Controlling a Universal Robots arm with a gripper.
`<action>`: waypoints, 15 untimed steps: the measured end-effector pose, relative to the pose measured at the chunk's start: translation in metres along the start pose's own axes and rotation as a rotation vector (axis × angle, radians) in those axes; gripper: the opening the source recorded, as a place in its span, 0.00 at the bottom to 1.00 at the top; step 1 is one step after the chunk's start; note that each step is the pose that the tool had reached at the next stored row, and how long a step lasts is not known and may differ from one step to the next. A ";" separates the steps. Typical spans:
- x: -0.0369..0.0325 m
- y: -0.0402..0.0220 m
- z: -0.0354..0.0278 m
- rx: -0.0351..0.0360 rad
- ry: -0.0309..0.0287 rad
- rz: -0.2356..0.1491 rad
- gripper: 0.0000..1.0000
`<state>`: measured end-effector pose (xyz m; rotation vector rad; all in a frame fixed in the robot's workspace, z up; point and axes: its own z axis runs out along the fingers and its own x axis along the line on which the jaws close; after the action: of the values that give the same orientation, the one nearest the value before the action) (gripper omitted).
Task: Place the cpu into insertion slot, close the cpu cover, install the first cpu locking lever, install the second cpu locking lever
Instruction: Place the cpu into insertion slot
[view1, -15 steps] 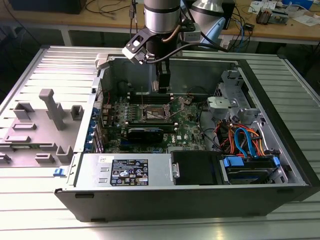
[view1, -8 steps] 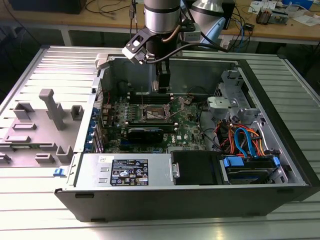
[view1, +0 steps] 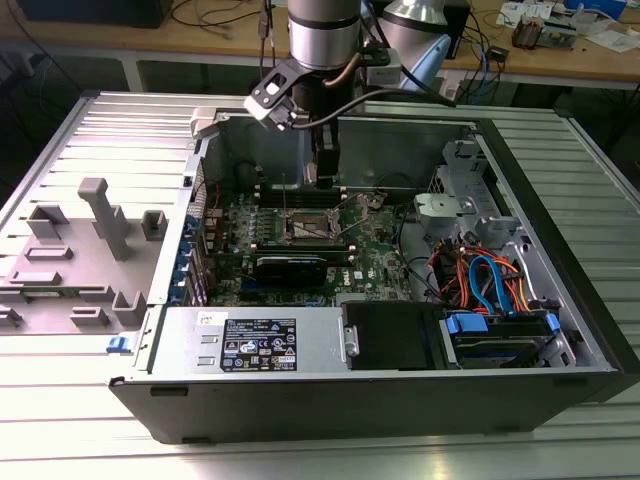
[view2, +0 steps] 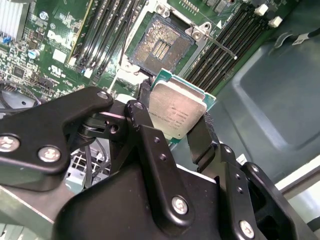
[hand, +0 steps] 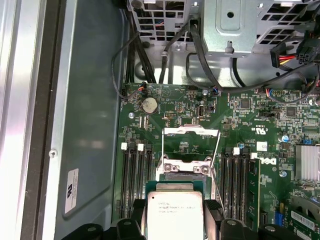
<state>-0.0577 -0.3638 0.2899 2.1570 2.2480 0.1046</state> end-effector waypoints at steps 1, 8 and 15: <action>0.0000 -0.0001 0.0013 -0.0001 -0.0005 0.006 0.54; -0.0018 -0.0028 0.0153 -0.0004 -0.0010 0.013 0.54; -0.0025 -0.0083 0.0243 -0.0302 -0.0020 0.012 0.54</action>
<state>-0.0643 -0.3660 0.2651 2.1549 2.2178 0.1357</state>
